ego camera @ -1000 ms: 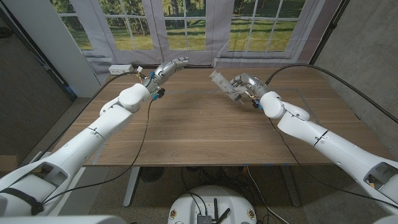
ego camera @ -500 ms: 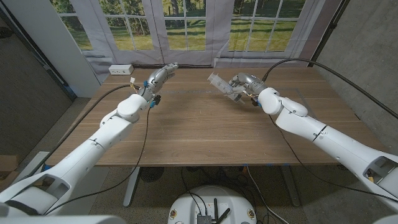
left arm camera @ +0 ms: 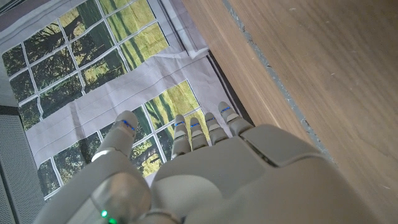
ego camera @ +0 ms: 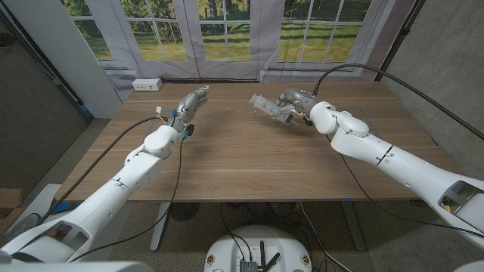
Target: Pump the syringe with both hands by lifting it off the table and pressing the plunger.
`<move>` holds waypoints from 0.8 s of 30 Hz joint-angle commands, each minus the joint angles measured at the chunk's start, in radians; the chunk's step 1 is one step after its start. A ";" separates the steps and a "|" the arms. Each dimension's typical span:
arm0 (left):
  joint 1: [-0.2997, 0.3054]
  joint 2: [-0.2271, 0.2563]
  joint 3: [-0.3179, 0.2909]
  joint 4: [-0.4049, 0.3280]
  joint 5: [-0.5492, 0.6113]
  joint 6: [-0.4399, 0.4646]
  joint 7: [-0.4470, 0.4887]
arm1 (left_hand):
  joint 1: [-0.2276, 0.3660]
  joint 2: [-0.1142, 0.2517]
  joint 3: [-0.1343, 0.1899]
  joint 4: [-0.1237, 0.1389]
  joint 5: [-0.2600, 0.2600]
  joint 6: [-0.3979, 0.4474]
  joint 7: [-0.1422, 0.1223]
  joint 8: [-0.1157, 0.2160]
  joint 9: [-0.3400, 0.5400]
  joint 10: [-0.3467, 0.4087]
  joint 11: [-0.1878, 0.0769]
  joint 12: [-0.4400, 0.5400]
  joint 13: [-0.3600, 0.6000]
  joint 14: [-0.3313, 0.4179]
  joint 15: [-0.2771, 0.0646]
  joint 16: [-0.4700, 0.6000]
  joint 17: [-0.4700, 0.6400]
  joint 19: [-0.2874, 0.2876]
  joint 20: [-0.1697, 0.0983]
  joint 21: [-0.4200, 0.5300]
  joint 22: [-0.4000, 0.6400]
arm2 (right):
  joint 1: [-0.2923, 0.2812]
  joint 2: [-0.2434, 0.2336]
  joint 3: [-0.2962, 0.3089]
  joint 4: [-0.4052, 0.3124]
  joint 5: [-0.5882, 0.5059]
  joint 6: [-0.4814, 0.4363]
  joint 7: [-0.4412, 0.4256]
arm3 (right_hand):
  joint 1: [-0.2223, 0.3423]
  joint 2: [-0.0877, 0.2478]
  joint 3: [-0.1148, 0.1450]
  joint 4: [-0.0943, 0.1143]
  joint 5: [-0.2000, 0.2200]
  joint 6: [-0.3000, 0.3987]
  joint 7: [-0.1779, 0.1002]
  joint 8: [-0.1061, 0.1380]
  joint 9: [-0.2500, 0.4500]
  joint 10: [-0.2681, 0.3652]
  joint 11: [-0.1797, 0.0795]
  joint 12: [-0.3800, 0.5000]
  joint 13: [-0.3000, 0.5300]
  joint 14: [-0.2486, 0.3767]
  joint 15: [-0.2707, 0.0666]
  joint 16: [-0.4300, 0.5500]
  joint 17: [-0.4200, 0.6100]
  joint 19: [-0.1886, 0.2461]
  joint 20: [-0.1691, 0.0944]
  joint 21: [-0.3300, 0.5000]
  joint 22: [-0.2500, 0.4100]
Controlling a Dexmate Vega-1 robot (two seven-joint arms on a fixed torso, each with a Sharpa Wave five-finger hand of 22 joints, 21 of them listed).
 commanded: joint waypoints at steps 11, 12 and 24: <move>0.016 -0.010 -0.009 0.052 -0.054 -0.023 -0.015 | 0.006 0.009 -0.001 0.000 0.000 -0.004 -0.007 0.003 0.001 -0.010 0.000 0.003 0.002 -0.009 -0.029 0.004 0.002 -0.003 -0.004 0.002 0.003 | 0.100 0.079 -0.101 0.046 -0.122 -0.068 0.133 | 0.182 0.226 0.000 0.005 0.003 0.054 -0.061 0.004 0.003 -0.005 -0.001 0.005 0.002 -0.007 -0.091 -0.001 0.005 0.014 -0.122 -0.002 0.003; 0.017 -0.013 -0.012 0.058 -0.060 -0.030 -0.017 | 0.006 0.008 -0.002 0.000 0.000 -0.004 -0.007 0.003 0.001 -0.010 -0.001 0.003 0.002 -0.009 -0.029 0.004 0.002 -0.003 -0.004 0.002 0.003 | 0.104 0.082 -0.108 0.047 -0.131 -0.073 0.139 | 0.181 0.226 0.000 0.006 0.003 0.054 -0.061 0.004 0.003 -0.005 -0.001 0.005 0.002 -0.008 -0.090 -0.001 0.005 0.014 -0.122 -0.002 0.003; 0.006 -0.058 -0.026 0.135 -0.104 -0.086 -0.031 | 0.004 0.007 -0.007 0.002 -0.002 -0.031 -0.028 -0.003 0.001 -0.016 0.003 0.003 0.002 -0.015 -0.029 0.004 0.002 -0.002 -0.018 0.002 0.003 | 0.127 0.120 -0.155 0.073 -0.187 -0.114 0.170 | 0.163 0.228 -0.003 0.010 0.004 0.049 -0.059 0.003 0.003 -0.012 0.001 0.004 0.003 -0.015 -0.087 -0.006 0.003 0.013 -0.120 -0.004 0.003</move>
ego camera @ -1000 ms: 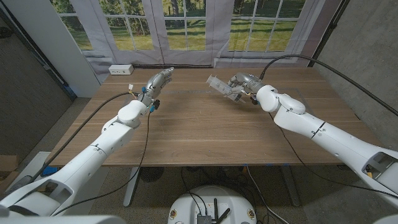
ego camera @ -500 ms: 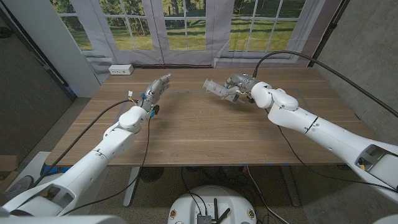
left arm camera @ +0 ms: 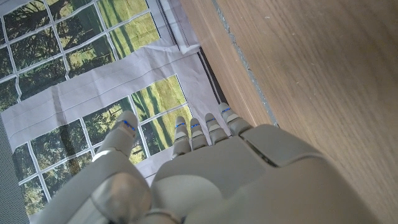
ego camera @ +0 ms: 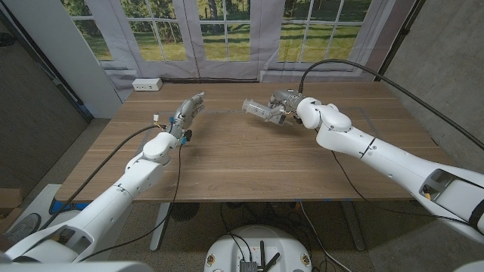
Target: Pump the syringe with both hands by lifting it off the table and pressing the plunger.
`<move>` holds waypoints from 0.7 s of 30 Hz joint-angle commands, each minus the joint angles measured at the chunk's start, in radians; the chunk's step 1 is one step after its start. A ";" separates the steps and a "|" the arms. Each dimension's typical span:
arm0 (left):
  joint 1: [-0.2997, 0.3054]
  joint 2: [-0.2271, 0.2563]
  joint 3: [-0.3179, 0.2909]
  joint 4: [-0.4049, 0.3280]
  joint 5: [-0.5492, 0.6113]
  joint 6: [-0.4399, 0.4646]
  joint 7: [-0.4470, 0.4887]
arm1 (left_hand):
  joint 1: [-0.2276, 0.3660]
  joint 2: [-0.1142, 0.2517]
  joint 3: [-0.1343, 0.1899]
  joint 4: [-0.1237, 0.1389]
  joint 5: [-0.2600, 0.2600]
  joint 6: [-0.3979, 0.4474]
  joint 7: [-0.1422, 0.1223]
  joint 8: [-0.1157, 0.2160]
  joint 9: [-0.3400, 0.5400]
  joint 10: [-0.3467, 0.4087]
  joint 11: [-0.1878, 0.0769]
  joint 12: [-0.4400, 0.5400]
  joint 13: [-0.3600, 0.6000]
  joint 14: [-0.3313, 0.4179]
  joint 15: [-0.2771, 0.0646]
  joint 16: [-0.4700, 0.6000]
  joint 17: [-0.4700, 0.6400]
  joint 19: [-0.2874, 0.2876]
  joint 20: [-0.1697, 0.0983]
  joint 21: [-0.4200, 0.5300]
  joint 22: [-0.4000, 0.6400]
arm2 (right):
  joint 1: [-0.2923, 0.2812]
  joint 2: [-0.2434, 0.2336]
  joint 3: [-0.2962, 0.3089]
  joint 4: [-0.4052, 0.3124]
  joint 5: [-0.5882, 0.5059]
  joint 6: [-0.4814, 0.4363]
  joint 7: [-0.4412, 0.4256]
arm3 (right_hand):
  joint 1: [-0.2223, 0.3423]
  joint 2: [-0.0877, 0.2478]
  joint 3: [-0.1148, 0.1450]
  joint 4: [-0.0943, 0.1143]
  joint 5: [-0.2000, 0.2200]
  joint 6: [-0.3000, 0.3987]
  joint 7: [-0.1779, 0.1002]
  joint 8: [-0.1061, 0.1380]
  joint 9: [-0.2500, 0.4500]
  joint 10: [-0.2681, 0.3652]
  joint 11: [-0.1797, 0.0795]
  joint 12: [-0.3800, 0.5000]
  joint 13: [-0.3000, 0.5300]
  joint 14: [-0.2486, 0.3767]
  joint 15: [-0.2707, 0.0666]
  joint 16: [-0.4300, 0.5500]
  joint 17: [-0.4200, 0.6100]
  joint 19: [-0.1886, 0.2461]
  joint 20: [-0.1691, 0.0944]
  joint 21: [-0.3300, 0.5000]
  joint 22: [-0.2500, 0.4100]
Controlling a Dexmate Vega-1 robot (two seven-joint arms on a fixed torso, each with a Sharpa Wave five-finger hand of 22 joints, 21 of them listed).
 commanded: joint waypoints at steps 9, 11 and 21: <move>-0.004 -0.033 -0.017 0.075 -0.062 -0.046 -0.025 | 0.003 0.009 -0.004 -0.001 -0.002 -0.008 0.006 -0.001 0.001 -0.011 -0.005 0.004 0.002 -0.006 -0.029 0.005 0.002 0.003 -0.016 0.002 0.003 | 0.049 0.084 -0.082 0.065 -0.075 -0.052 0.044 | 0.158 0.229 0.001 0.004 0.005 0.051 -0.055 0.005 0.005 -0.004 0.002 0.006 0.002 -0.005 -0.093 -0.003 0.005 0.008 -0.121 0.000 0.002; -0.005 -0.035 -0.017 0.079 -0.066 -0.048 -0.030 | 0.003 0.009 -0.005 -0.001 -0.002 -0.009 0.009 -0.001 0.001 -0.011 -0.005 0.004 0.002 -0.006 -0.030 0.005 0.002 0.003 -0.016 0.002 0.003 | 0.054 0.092 -0.091 0.075 -0.081 -0.050 0.041 | 0.158 0.229 0.002 0.003 0.005 0.050 -0.055 0.005 0.005 -0.006 0.001 0.005 0.002 -0.006 -0.093 -0.003 0.005 0.008 -0.122 -0.001 0.002; -0.021 -0.044 -0.008 0.099 -0.068 -0.055 -0.046 | 0.003 0.010 -0.006 0.000 -0.002 -0.009 0.014 0.001 0.001 -0.013 -0.005 0.004 0.002 -0.006 -0.030 0.006 0.001 0.002 -0.018 0.002 0.003 | 0.061 0.112 -0.115 0.118 -0.098 -0.027 0.016 | 0.154 0.226 0.002 0.001 0.006 0.044 -0.054 0.003 0.005 -0.012 0.002 0.003 0.000 -0.015 -0.091 -0.009 0.003 0.008 -0.121 -0.002 0.002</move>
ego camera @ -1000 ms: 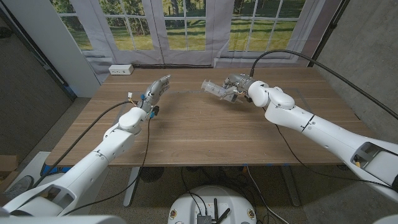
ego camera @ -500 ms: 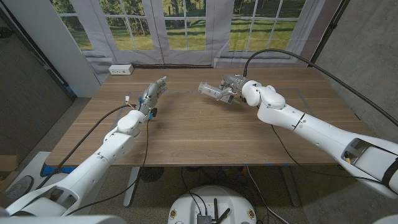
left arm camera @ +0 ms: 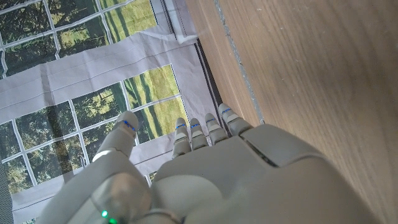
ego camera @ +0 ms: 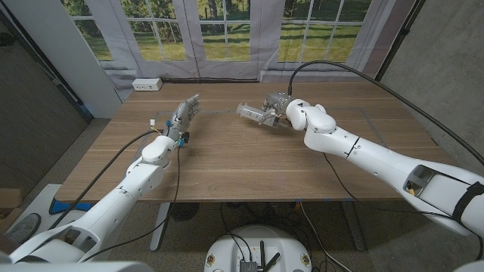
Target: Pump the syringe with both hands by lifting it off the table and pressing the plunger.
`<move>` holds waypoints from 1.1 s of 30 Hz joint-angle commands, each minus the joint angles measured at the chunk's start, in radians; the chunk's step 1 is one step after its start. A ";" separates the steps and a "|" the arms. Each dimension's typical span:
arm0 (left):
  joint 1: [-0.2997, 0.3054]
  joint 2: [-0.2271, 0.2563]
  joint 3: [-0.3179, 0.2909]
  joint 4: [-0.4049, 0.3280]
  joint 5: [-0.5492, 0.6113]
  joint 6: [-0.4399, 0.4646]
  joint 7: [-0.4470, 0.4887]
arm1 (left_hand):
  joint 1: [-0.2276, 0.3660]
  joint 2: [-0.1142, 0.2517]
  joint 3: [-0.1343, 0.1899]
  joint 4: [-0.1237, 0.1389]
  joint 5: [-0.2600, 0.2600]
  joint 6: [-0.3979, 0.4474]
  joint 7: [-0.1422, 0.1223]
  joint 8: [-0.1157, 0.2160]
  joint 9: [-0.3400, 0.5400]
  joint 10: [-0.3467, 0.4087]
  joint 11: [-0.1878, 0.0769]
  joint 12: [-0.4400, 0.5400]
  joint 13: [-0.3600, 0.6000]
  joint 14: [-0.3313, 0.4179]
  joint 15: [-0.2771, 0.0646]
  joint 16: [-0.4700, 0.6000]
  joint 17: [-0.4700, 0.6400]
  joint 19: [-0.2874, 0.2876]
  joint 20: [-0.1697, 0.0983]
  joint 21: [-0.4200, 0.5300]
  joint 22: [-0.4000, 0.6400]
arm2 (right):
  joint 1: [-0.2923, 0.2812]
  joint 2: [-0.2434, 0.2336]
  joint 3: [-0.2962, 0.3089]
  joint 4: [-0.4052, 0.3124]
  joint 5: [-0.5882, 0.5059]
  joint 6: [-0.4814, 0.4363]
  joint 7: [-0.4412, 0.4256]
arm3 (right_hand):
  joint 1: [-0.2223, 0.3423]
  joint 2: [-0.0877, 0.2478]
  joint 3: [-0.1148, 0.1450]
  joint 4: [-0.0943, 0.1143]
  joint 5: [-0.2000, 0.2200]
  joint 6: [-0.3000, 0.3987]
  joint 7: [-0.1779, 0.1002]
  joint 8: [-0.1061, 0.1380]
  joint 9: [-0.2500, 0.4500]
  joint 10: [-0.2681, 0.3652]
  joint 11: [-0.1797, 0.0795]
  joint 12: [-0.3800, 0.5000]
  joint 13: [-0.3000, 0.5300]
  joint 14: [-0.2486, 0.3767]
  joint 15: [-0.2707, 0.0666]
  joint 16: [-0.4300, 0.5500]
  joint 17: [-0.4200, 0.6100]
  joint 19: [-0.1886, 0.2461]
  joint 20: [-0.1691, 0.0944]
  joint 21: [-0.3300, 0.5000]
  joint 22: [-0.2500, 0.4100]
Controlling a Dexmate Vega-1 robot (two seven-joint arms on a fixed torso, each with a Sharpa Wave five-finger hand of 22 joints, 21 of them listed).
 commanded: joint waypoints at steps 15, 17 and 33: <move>-0.033 -0.040 0.012 0.075 -0.027 -0.018 -0.044 | 0.003 0.011 -0.008 0.000 -0.002 0.006 0.011 0.003 0.001 -0.008 -0.003 0.005 0.002 -0.006 -0.029 0.006 0.001 0.001 -0.008 0.002 0.003 | 0.005 0.047 -0.065 0.096 -0.075 0.009 -0.031 | 0.186 0.193 0.002 -0.008 0.009 0.028 -0.066 -0.003 0.005 -0.025 0.003 0.005 0.008 -0.014 -0.096 -0.002 0.007 0.005 -0.118 -0.004 0.003; -0.033 -0.039 0.013 0.075 -0.027 -0.016 -0.045 | 0.003 0.011 -0.008 0.000 -0.002 0.006 0.011 0.003 0.001 -0.009 -0.002 0.005 0.002 -0.006 -0.029 0.007 0.001 0.001 -0.008 0.002 0.003 | 0.003 0.049 -0.069 0.098 -0.083 0.005 -0.037 | 0.178 0.192 0.000 -0.004 0.009 0.027 -0.066 -0.004 0.005 -0.027 0.003 0.006 0.010 -0.021 -0.088 -0.006 0.005 0.005 -0.118 -0.004 0.003; -0.024 -0.042 0.011 0.072 -0.037 -0.016 -0.045 | 0.004 0.014 -0.009 0.001 -0.003 0.008 0.012 0.005 0.001 -0.007 0.000 0.007 0.002 -0.006 -0.029 0.007 0.001 0.001 -0.008 0.002 0.003 | -0.012 0.055 -0.077 0.107 -0.098 -0.023 -0.037 | 0.184 0.176 -0.001 -0.014 0.011 -0.013 -0.083 -0.017 0.006 -0.060 0.007 -0.002 0.012 -0.054 -0.094 -0.016 0.003 0.000 -0.118 -0.008 0.003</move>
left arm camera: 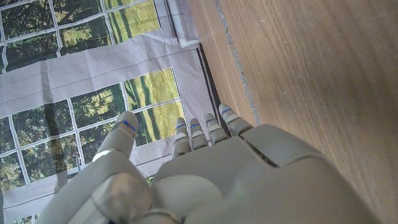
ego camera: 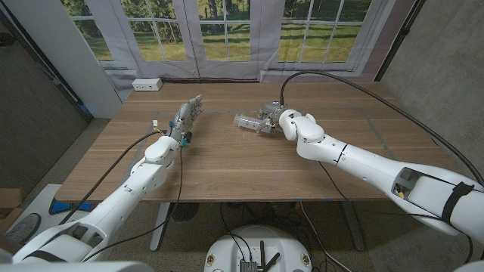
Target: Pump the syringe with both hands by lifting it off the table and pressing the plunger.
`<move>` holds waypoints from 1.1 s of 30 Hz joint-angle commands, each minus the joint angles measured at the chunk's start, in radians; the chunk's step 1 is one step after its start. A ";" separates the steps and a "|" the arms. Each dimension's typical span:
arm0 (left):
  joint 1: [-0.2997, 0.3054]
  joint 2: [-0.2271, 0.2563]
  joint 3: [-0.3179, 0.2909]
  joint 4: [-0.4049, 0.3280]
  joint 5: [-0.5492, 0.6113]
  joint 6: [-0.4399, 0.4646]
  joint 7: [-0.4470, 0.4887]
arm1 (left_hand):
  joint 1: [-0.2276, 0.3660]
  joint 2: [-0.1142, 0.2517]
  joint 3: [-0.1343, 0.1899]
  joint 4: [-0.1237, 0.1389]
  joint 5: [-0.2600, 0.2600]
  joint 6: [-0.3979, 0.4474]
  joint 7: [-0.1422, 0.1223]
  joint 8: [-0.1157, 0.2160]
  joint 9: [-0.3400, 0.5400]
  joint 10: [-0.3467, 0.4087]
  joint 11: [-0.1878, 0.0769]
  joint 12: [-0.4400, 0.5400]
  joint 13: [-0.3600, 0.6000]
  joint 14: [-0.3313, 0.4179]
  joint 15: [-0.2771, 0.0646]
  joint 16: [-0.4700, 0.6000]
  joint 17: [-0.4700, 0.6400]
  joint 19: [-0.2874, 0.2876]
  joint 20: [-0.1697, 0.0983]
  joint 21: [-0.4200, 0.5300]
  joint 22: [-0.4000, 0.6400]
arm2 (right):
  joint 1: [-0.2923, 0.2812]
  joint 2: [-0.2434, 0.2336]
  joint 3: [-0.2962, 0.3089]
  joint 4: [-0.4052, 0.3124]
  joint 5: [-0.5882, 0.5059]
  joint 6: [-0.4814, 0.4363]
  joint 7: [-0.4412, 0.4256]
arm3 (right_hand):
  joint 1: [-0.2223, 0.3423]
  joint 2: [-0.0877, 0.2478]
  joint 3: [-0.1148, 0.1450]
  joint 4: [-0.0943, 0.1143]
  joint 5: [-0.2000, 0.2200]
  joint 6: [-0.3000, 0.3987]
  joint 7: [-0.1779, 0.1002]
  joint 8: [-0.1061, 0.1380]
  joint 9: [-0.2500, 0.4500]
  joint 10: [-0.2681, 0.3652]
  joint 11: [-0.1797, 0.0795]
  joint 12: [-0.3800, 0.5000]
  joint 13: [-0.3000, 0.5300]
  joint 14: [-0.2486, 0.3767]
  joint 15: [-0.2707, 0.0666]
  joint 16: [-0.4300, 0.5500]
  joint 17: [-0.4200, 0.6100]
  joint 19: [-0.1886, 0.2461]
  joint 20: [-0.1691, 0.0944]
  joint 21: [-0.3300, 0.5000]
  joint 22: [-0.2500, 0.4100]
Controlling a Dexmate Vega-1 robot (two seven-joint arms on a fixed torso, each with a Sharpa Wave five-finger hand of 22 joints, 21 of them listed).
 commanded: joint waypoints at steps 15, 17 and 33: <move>0.015 -0.003 0.000 -0.008 -0.013 0.007 0.001 | 0.004 0.016 -0.004 0.003 -0.003 0.005 0.010 0.006 0.001 -0.003 0.002 0.007 0.002 -0.005 -0.029 0.007 0.004 0.000 -0.009 0.002 0.003 | -0.008 0.002 -0.018 0.016 -0.011 -0.016 0.018 | 0.220 0.160 0.005 -0.015 0.013 -0.012 -0.058 -0.015 -0.001 -0.064 -0.003 -0.012 0.004 -0.057 -0.104 -0.013 0.000 -0.014 -0.111 -0.008 0.003; 0.017 -0.002 -0.001 -0.011 -0.013 0.008 0.002 | 0.003 0.016 -0.004 0.003 -0.003 0.004 0.010 0.006 0.001 -0.003 0.003 0.007 0.002 -0.006 -0.029 0.007 0.004 0.000 -0.009 0.002 0.003 | -0.007 0.002 -0.020 0.016 -0.014 -0.018 0.021 | 0.216 0.160 0.002 -0.010 0.012 -0.017 -0.058 -0.015 -0.001 -0.074 -0.002 -0.014 0.003 -0.062 -0.100 -0.013 -0.001 -0.015 -0.111 -0.008 0.003; 0.023 -0.001 -0.001 -0.019 -0.016 0.014 0.006 | 0.003 0.020 -0.005 0.005 -0.003 0.006 0.012 0.006 0.002 -0.002 0.003 0.007 0.002 -0.003 -0.029 0.008 0.004 0.002 -0.007 0.003 0.003 | 0.001 -0.012 -0.021 -0.007 -0.023 -0.012 0.056 | 0.177 0.133 -0.039 0.005 0.011 -0.136 -0.068 -0.038 -0.001 -0.212 0.015 -0.022 0.001 -0.175 -0.088 -0.017 -0.001 -0.039 -0.060 -0.013 0.002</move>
